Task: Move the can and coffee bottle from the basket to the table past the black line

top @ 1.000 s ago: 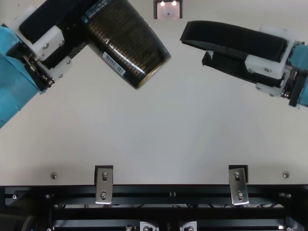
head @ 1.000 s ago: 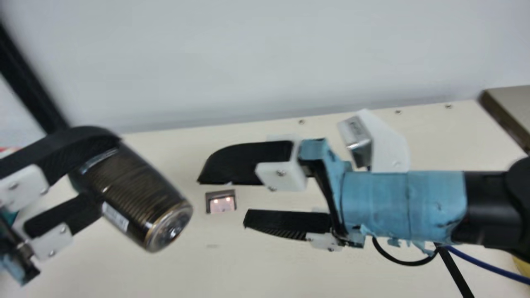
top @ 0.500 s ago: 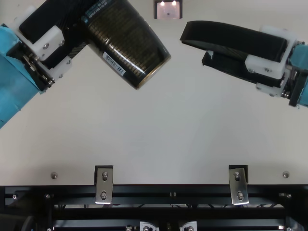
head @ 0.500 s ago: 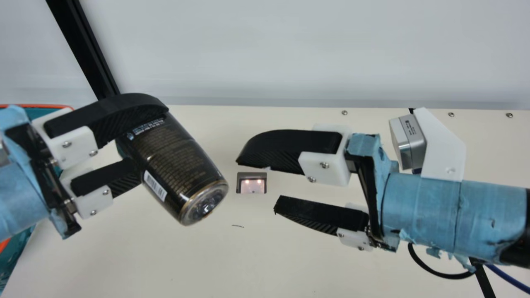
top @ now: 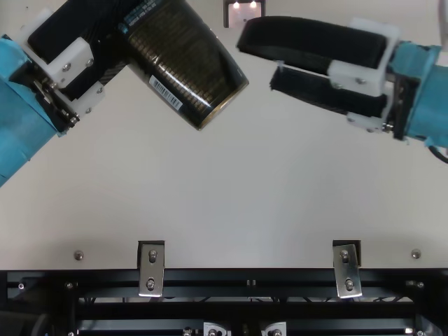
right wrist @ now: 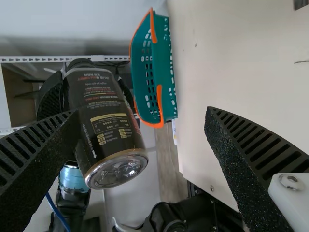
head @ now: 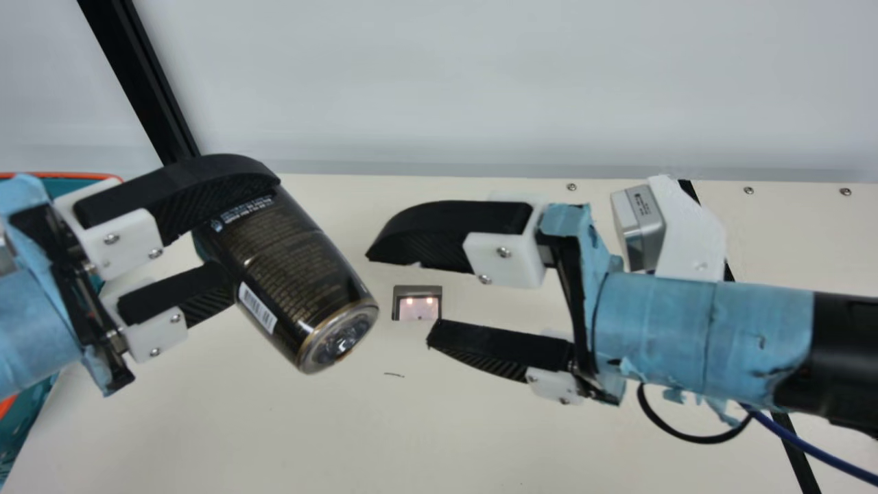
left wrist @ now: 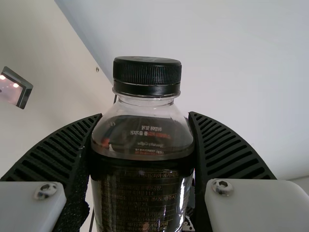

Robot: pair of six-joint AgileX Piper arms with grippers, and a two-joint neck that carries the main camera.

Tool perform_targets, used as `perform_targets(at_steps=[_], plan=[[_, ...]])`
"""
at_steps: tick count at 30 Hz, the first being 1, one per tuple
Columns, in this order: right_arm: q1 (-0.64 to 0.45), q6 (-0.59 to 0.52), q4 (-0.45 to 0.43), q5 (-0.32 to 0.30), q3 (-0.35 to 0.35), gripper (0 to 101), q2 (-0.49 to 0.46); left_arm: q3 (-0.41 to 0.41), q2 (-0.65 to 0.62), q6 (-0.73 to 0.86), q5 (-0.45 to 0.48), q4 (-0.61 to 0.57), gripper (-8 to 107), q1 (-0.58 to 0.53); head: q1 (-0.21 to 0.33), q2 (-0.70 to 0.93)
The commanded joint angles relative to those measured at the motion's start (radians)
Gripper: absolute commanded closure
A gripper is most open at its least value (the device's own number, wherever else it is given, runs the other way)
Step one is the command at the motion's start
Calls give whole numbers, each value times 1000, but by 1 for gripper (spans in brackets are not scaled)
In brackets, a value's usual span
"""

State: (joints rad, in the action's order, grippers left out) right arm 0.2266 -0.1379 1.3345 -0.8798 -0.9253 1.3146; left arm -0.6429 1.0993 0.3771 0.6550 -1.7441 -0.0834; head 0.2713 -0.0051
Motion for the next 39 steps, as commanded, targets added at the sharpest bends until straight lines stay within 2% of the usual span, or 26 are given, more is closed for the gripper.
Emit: perform_targets(at_steps=[1, 14, 27, 39], plan=[[16, -1, 17, 7, -8, 0, 9, 0, 0, 0, 0, 0, 89, 0, 5, 4], [72, -29, 137, 0, -22, 0, 44, 0, 0, 0, 0, 0, 89, 0, 5, 4], [145, -39, 199, -1, -41, 0, 86, 0, 0, 0, 0, 0, 89, 0, 5, 4], [199, -61, 241, 27, -63, 0, 123, 0, 0, 0, 0, 0, 89, 0, 5, 4]])
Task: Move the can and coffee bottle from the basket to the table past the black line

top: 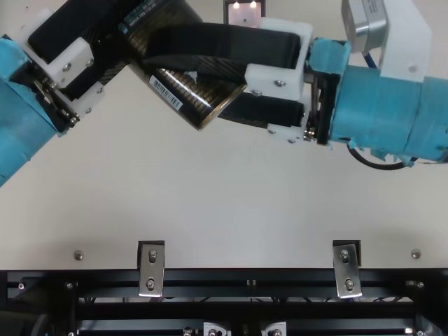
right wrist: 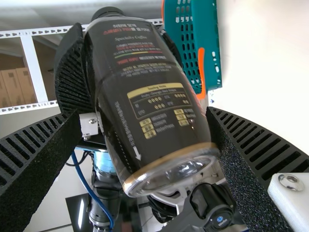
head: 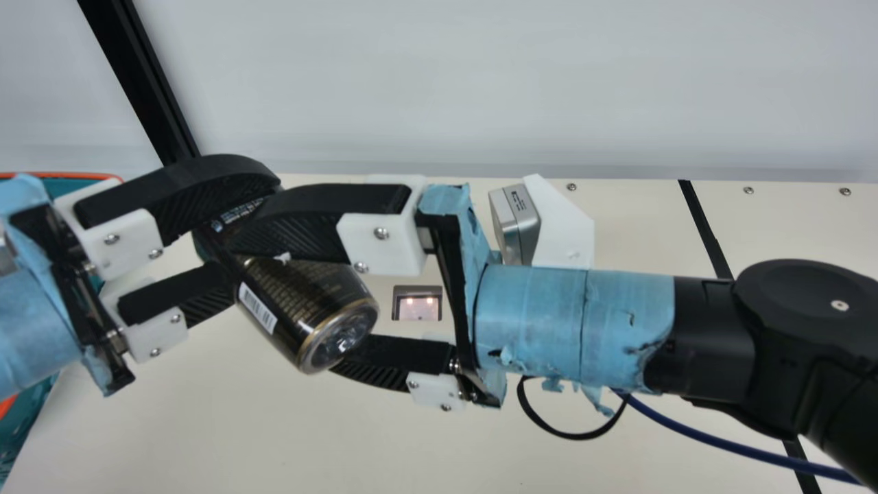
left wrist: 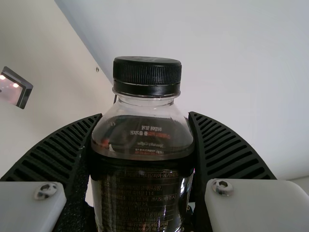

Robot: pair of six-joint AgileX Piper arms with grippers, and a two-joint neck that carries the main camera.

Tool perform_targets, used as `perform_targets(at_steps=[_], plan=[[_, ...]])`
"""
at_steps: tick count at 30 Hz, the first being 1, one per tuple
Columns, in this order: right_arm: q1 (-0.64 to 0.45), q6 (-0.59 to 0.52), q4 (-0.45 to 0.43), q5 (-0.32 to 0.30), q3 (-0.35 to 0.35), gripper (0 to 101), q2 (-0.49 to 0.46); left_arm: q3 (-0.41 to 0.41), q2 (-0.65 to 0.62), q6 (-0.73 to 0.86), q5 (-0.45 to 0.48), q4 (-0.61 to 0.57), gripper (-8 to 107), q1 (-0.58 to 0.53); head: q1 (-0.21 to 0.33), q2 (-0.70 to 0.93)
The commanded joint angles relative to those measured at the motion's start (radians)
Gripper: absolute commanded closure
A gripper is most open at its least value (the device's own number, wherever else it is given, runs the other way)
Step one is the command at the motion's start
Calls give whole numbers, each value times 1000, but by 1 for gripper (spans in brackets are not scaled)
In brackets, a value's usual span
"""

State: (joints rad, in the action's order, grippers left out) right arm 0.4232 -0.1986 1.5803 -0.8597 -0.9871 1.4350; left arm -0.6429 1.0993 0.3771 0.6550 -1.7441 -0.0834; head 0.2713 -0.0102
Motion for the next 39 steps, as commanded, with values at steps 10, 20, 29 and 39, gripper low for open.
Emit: perform_targets(at_steps=[10, 20, 29, 39], plan=[[6, -3, 5, 21, -1, 101, 4, 0, 0, 0, 0, 0, 89, 0, 5, 9], [6, -8, 6, 15, -1, 101, 4, 0, 0, -2, -6, -4, 21, 0, 5, 9], [6, -8, 18, 17, -1, 101, 4, -6, -5, -17, -11, 23, 9, 7, 5, 9], [6, -8, 15, 22, -1, 101, 4, 5, -13, -25, -87, 60, 9, 101, 5, 9]])
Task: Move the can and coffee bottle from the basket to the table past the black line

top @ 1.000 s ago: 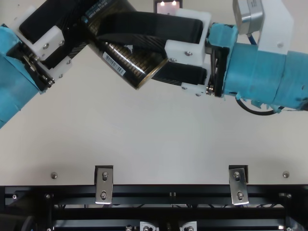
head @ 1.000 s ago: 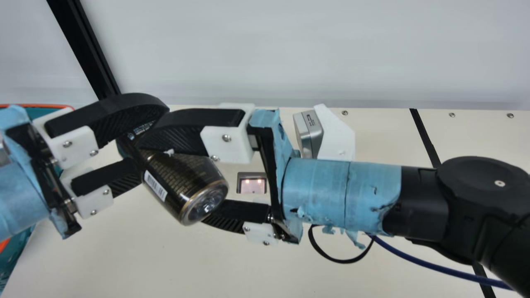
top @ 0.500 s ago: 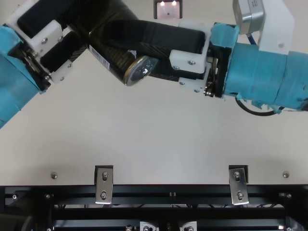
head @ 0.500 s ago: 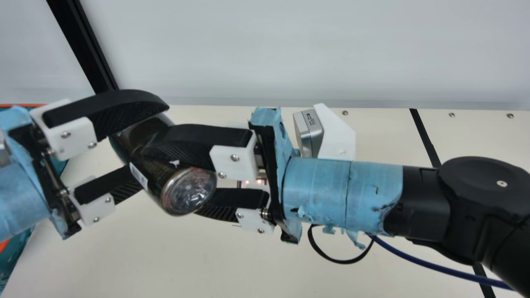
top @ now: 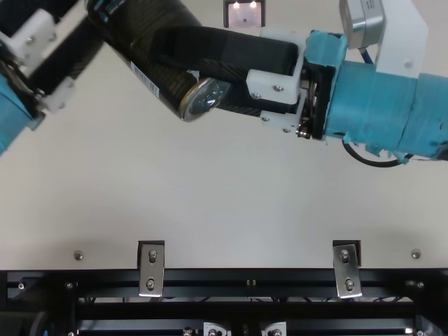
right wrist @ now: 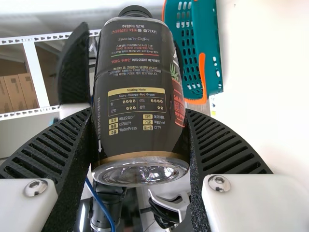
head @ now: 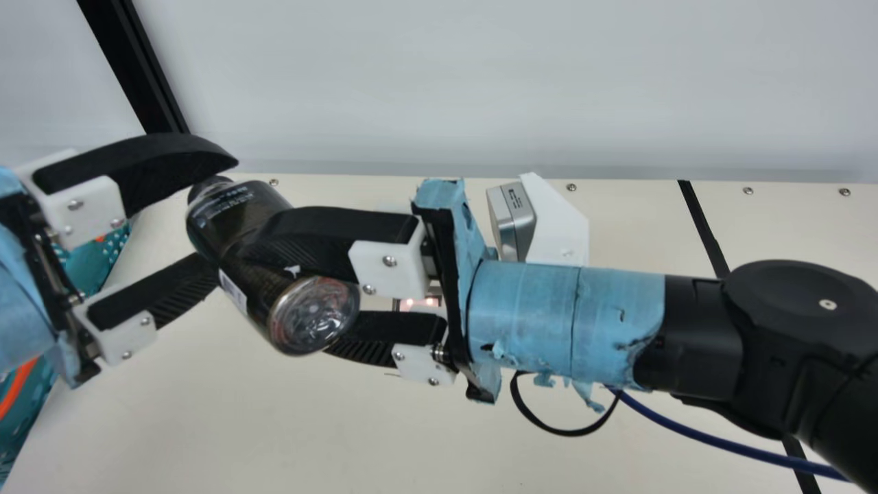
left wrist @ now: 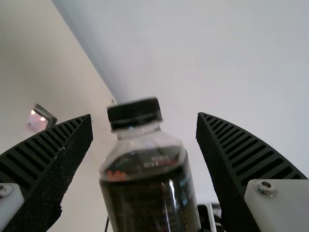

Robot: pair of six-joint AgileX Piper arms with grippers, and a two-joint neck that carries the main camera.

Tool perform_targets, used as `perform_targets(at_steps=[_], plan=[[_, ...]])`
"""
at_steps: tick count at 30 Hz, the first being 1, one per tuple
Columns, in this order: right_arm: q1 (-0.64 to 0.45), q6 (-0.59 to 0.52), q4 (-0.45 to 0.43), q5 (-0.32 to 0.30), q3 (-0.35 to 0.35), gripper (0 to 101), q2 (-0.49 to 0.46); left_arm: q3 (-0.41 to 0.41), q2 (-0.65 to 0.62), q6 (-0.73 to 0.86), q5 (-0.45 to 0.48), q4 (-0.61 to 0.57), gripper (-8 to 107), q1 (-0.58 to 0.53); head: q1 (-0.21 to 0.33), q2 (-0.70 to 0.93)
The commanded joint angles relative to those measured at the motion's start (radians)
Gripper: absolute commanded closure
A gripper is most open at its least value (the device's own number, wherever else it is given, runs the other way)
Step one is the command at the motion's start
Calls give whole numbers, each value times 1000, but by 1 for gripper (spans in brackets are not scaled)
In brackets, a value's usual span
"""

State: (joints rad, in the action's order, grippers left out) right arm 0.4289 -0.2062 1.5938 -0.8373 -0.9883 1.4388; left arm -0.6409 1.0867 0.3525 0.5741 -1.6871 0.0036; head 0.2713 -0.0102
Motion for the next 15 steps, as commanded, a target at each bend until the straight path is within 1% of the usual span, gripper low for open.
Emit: perform_targets(at_steps=[1, 5, 9, 10, 13, 15], plan=[[0, 0, 0, 0, 0, 101, 0, 5, -1, -2, -13, 10, 9, 29, 5, 9], [0, 0, -4, 0, 0, 101, 0, 12, 0, 5, -43, 66, 9, 81, 5, 9], [-2, 3, -18, 8, -3, 101, -3, 8, 3, 35, -81, 201, 9, 114, 5, 9], [-4, 1, -23, 14, -4, 101, -6, 12, 2, 25, -69, 123, 9, 105, 5, 9], [-14, -2, -42, 41, -9, 101, -23, 11, 2, 34, -77, 191, 9, 113, 5, 9], [-20, -3, -62, 71, -11, 101, -38, 11, 2, 34, -79, 200, 9, 113, 5, 9]])
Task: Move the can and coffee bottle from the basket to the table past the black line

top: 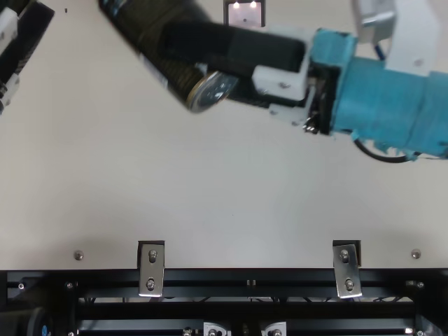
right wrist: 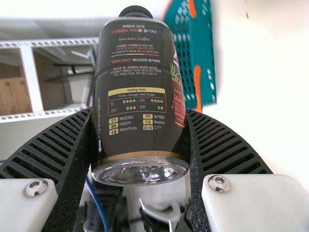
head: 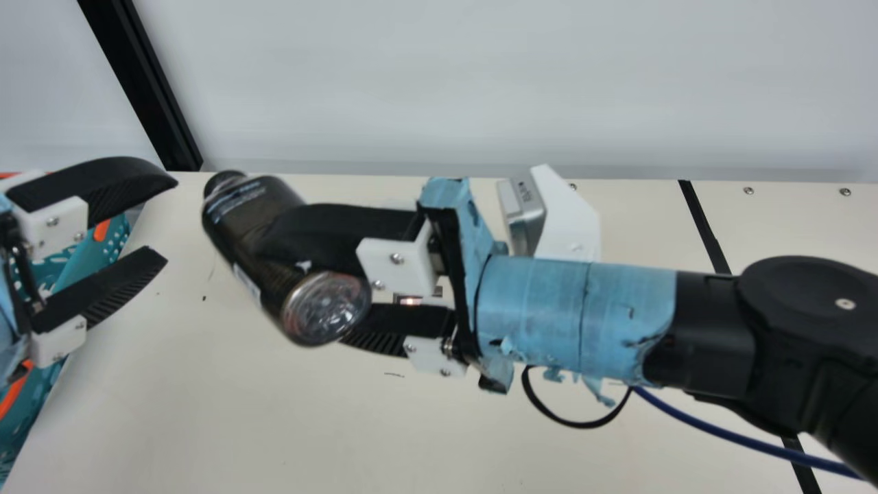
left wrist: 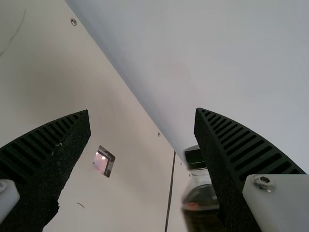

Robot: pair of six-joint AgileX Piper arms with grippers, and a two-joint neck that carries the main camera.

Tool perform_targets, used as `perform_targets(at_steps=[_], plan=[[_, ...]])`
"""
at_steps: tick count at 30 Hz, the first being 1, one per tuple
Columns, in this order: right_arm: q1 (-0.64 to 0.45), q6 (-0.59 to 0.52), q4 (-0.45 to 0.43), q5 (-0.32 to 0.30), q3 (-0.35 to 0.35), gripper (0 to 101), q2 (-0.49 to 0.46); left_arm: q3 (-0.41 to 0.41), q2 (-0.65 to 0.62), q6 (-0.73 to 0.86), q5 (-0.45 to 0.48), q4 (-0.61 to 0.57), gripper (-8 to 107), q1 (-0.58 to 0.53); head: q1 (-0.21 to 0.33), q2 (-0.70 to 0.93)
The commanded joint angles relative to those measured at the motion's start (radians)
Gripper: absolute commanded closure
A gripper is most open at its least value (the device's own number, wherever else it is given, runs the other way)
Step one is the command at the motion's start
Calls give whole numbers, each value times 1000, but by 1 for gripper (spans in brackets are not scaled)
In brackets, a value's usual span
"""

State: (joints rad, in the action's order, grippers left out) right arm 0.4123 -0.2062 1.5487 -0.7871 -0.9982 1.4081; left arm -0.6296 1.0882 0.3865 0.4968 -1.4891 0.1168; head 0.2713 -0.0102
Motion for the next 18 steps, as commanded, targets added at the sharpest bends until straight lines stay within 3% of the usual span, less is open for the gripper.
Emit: perform_targets(at_steps=[1, 5, 11, 18], plan=[[-5, -2, -28, 44, -2, 101, -17, 0, 0, 0, 0, 0, 9, 0, 5, 9], [9, 15, -97, 163, 2, 101, -58, 0, 0, 0, 0, 0, 9, 0, 5, 9], [93, 66, -247, 402, 29, 101, -110, 0, 0, 0, 0, 0, 9, 0, 5, 9], [221, 179, -541, 673, 99, 101, -117, 0, 0, 0, 0, 0, 9, 0, 5, 9]])
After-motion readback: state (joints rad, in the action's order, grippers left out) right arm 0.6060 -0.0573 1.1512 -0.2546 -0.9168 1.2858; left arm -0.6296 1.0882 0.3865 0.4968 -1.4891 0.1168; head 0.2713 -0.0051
